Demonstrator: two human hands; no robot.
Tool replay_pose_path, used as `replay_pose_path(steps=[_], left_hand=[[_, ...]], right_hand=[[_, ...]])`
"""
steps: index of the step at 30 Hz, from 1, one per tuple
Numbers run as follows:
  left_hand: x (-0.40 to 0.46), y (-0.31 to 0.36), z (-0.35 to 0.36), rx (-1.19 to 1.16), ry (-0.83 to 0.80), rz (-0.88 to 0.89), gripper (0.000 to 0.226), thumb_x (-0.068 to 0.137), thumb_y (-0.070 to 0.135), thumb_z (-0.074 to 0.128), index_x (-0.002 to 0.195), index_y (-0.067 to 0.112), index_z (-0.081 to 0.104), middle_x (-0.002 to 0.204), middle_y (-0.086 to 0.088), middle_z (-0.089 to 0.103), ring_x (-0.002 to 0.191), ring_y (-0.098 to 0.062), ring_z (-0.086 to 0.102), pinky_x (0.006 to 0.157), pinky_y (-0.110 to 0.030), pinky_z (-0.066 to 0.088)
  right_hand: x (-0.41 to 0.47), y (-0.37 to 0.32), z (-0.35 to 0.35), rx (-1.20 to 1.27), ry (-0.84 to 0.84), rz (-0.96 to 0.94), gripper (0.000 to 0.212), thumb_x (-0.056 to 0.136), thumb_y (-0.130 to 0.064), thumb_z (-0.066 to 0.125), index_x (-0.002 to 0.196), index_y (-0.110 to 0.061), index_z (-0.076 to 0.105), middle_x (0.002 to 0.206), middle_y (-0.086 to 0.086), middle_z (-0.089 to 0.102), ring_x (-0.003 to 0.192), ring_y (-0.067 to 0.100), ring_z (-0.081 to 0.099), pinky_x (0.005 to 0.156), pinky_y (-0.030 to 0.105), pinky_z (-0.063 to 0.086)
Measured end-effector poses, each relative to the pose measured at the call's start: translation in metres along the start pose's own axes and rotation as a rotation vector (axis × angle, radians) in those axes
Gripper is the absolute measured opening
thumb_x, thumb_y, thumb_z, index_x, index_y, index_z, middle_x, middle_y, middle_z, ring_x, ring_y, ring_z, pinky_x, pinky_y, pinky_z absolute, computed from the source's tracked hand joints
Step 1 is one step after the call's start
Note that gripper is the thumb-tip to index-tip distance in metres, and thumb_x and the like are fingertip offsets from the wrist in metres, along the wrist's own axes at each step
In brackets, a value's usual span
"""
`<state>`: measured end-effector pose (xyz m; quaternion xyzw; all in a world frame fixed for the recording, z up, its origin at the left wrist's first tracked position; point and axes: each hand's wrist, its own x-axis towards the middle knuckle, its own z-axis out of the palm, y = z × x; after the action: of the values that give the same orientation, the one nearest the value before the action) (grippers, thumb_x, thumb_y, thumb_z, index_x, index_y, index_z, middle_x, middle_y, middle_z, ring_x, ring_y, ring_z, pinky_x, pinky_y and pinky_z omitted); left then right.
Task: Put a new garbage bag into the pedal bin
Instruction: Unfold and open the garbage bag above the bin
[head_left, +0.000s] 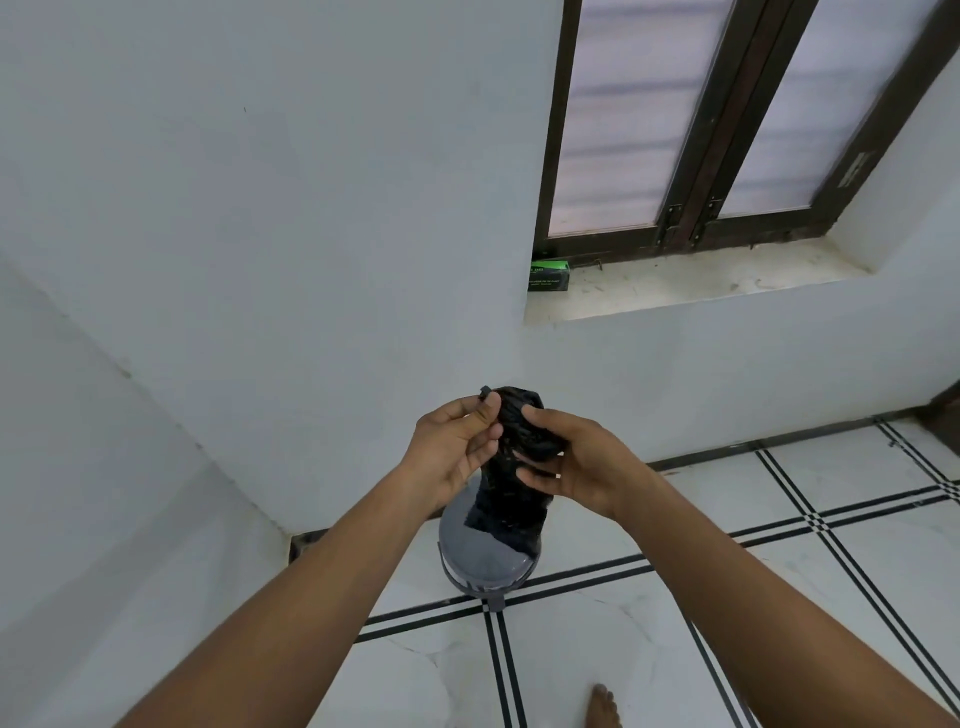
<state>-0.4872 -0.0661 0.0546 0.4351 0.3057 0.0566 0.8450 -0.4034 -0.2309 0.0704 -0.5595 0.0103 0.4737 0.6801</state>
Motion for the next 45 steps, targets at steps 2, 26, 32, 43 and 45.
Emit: replay_pose_path(steps=[2, 26, 32, 43, 45], left_hand=[[-0.004, 0.000, -0.003, -0.027, -0.012, -0.022, 0.034, 0.080, 0.026, 0.085, 0.106, 0.007, 0.073, 0.081, -0.004, 0.074, 0.067, -0.010, 0.068, 0.062, -0.022, 0.060], [-0.008, -0.020, 0.037, 0.165, 0.065, 0.027, 0.005, 0.098, 0.013, 0.069, 0.101, 0.013, 0.073, 0.092, -0.003, 0.073, 0.083, -0.019, 0.066, 0.077, -0.033, 0.057], [-0.007, -0.007, 0.053, -0.135, 0.024, -0.041, 0.015, 0.103, 0.014, 0.059, 0.109, 0.004, 0.069, 0.079, -0.008, 0.072, 0.069, -0.019, 0.070, 0.067, -0.031, 0.062], [-0.006, 0.022, 0.058, -0.235, -0.013, -0.089, 0.022, 0.105, 0.004, 0.050, 0.092, -0.004, 0.066, 0.072, -0.008, 0.064, 0.049, -0.009, 0.064, 0.051, -0.019, 0.058], [-0.007, 0.030, 0.057, -0.274, -0.028, -0.078, 0.022, 0.106, 0.004, 0.049, 0.094, -0.003, 0.066, 0.081, -0.008, 0.063, 0.050, -0.007, 0.064, 0.052, -0.018, 0.058]], right_hand=[[0.000, 0.002, 0.003, 0.080, 0.054, -0.009, 0.030, 0.089, -0.023, 0.079, 0.113, -0.007, 0.074, 0.096, 0.008, 0.078, 0.092, 0.026, 0.074, 0.090, 0.044, 0.061], [-0.008, -0.008, -0.020, -0.045, 0.192, -0.310, 0.015, 0.096, -0.005, 0.070, 0.089, -0.016, 0.061, 0.087, 0.006, 0.069, 0.077, 0.017, 0.069, 0.084, 0.034, 0.062], [-0.010, -0.006, -0.029, -0.471, 0.074, -0.383, 0.060, 0.087, -0.009, 0.078, 0.138, -0.028, 0.054, 0.129, -0.008, 0.058, 0.110, 0.004, 0.061, 0.077, 0.016, 0.051], [0.017, 0.012, -0.022, -0.729, 0.060, -0.351, 0.077, 0.073, -0.031, 0.091, 0.136, -0.030, 0.046, 0.118, -0.001, 0.051, 0.103, 0.014, 0.064, 0.085, 0.033, 0.056], [0.018, 0.011, -0.023, -0.838, -0.008, -0.256, 0.089, 0.073, -0.039, 0.091, 0.144, -0.037, 0.038, 0.121, -0.003, 0.050, 0.106, 0.008, 0.060, 0.080, 0.023, 0.049]])
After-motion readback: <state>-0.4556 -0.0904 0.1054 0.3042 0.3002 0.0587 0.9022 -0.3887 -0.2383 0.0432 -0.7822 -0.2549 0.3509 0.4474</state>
